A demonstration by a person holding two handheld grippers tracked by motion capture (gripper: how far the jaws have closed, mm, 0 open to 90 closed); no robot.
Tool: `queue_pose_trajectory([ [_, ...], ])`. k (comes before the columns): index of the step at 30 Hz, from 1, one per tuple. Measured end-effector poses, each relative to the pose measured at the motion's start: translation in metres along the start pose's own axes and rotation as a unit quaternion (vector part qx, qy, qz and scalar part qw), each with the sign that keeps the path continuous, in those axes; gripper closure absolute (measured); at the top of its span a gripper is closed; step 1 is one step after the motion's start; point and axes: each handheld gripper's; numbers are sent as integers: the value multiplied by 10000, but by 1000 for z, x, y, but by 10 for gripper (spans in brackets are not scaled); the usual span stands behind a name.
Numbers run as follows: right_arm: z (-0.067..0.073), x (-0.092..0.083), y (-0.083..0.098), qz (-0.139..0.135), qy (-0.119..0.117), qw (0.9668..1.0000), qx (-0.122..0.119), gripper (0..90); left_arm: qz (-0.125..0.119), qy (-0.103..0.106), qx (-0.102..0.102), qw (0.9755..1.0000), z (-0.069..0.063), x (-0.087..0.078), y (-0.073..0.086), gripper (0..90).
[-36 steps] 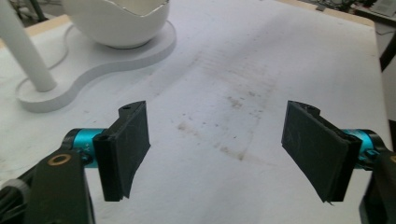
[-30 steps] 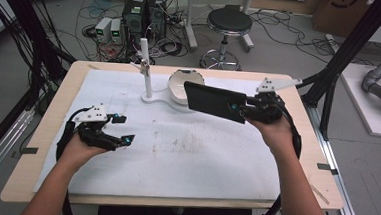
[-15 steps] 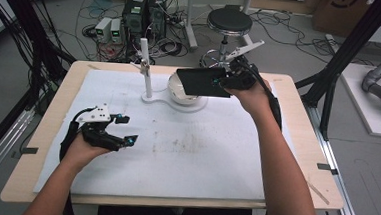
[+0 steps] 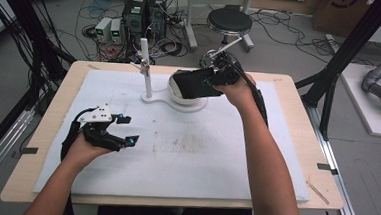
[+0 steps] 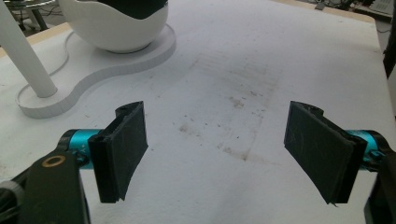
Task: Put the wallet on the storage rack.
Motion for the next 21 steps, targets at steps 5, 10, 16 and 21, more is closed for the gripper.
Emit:
queue_pose_trajectory([
  [5,-4,9,1,23,-127,9998,153,743,10,11,-9,10000,-1,1,0,212],
  [10,-8,14,1,-19,-181,9996,216,743,108,82,5,9999,-3,6,1,212],
  [16,-13,16,3,14,-31,9994,335,648,134,117,30,9998,-4,7,1,212],
  [21,-13,9,5,-80,299,9987,416,544,168,104,57,9998,-4,7,1,212],
])
Point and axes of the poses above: each handheld gripper's, and its own axes: x roughly forward along the jaws, y roughly out of its underside, z roughly to its left, and after that the axes turned 9 degrees about -x, right-handed
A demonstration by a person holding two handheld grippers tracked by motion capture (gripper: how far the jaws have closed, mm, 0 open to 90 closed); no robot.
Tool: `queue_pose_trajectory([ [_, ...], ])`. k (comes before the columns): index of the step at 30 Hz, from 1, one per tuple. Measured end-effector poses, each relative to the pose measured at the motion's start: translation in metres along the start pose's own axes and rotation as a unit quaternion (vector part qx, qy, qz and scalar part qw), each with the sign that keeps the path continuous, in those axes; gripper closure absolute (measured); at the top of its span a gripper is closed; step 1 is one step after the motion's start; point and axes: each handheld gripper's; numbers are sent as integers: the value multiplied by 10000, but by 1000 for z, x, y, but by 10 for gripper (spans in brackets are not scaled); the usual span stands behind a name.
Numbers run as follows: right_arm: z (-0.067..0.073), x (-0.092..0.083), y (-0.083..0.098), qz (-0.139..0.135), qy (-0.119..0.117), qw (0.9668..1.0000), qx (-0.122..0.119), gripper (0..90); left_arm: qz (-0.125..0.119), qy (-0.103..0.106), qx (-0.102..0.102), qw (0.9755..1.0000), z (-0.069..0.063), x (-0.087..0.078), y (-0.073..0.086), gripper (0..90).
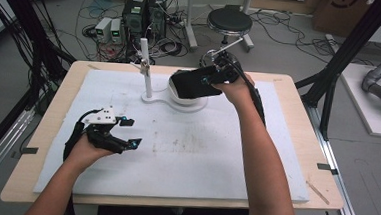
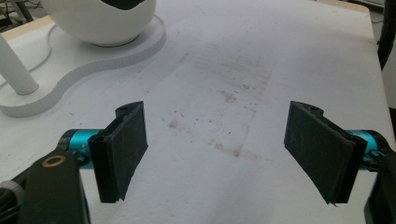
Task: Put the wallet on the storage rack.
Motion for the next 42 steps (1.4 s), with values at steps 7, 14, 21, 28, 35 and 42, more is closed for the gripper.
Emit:
queue_pose_trajectory([
  [7,-10,-24,9,-355,437,9981,233,549,-2,3,10,10000,0,0,0,213],
  [14,-9,-19,6,-472,677,9966,41,743,-16,-11,-13,10000,-1,0,0,213],
  [21,-5,2,1,-384,697,9968,-62,777,19,-10,2,10000,1,0,0,212],
  [28,-5,12,0,-276,759,9967,-100,773,26,-4,-2,10000,2,0,1,212],
  [35,0,4,-1,-380,647,9971,-110,539,-26,-21,-33,10000,1,-1,0,212],
  [42,9,-54,26,-994,487,9939,-26,364,-293,-207,3,9994,1,-8,-3,212],
])
Point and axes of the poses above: each handheld gripper's, and its own axes: x roughly forward along the jaws, y roughly out of its underside, z roughly to its left, and after that the axes turned 9 degrees about -x, right-handed
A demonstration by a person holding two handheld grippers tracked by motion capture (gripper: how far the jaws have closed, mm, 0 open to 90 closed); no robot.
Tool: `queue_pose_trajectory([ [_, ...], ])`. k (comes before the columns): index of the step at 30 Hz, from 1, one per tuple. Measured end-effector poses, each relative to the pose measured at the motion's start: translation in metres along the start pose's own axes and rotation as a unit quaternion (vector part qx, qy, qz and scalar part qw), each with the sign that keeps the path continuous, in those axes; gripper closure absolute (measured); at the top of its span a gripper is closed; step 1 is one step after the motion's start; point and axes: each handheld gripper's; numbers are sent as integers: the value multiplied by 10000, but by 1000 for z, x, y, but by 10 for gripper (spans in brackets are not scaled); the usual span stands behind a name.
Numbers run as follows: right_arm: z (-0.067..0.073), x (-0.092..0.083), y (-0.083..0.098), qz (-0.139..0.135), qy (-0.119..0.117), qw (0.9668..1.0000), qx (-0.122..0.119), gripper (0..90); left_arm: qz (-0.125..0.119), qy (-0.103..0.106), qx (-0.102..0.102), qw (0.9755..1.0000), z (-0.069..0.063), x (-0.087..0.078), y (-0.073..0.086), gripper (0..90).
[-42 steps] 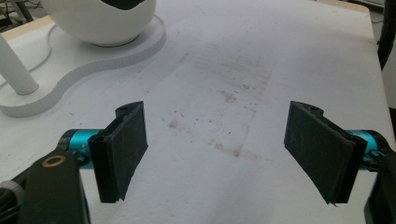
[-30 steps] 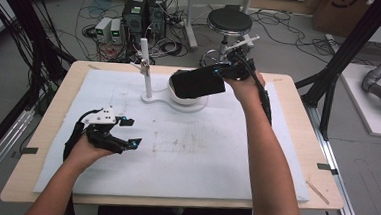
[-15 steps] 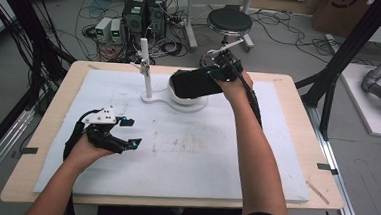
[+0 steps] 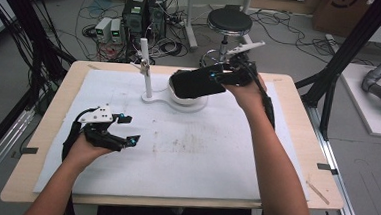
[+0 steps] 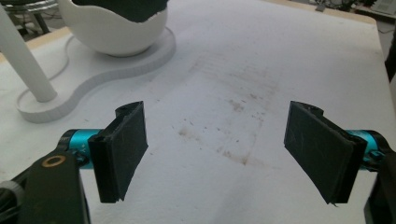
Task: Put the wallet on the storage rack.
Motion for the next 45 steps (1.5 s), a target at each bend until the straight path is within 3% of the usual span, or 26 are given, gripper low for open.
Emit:
queue_pose_trajectory([
  [1,0,0,0,0,0,10000,0,364,-52,-47,25,10000,0,-1,-1,212],
  [3,-1,-17,9,-76,-60,9999,80,332,-155,-124,29,9998,0,-5,-3,212],
  [6,3,-49,38,-528,-34,9985,107,309,-201,-325,70,9992,1,-9,-5,201],
  [7,3,-49,38,-528,-34,9985,107,309,-191,-332,70,9992,1,-10,-6,201],
  [12,8,-70,81,-785,-83,9965,259,267,-238,-357,67,9991,2,-12,-6,198],
  [13,12,-75,96,-939,-98,9949,349,266,-248,-349,75,9991,2,-12,-6,197],
  [14,12,-75,96,-939,-98,9949,349,266,-242,-349,76,9991,2,-12,-6,197],
  [15,15,-77,110,-1073,-109,9934,390,255,-242,-360,96,9990,2,-11,-5,197],
  [24,33,-73,154,-1365,-183,9894,467,220,-398,-356,-2,9986,6,-12,-1,192],
  [29,37,-65,174,-1319,-267,9896,517,214,-352,-317,-87,9988,9,-11,2,192],
  [37,36,-59,188,-1245,-270,9897,655,211,-341,-328,-78,9988,12,-7,3,189],
  [45,32,-59,192,-1172,-121,9902,750,209,-338,-331,-119,9988,12,-6,6,189],
])
Point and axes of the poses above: each handheld gripper's, and its own axes: x roughly forward along the jaws, y roughly out of its underside, z roughly to its left, and after that the axes turned 9 degrees about -x, right-handed
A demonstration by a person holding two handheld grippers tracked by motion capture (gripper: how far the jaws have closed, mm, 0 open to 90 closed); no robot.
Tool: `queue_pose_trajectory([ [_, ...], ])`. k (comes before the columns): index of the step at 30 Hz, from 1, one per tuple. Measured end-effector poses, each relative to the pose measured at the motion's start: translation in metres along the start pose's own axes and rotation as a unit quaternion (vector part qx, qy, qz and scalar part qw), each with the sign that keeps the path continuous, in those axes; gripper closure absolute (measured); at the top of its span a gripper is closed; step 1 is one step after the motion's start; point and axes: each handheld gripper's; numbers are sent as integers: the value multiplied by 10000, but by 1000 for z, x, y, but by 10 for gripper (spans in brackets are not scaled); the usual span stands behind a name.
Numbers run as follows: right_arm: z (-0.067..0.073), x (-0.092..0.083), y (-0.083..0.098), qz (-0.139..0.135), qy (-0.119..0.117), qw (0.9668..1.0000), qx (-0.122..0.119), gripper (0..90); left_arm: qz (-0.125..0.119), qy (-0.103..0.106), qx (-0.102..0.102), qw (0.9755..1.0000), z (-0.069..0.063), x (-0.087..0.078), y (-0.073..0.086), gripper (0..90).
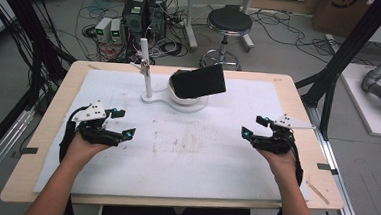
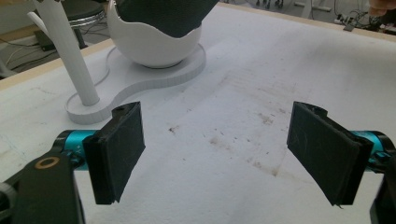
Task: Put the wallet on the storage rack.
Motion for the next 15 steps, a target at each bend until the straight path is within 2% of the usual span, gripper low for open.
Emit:
queue_pose_trajectory([
  [15,-1,1,2,90,41,9999,36,209,66,-24,30,10000,0,2,1,189],
])
Point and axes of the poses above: each handheld gripper's, and its own axes: x roughly forward along the jaws, y roughly out of its underside, z roughly to its left, and after that the axes turned 9 degrees about -x, right-handed
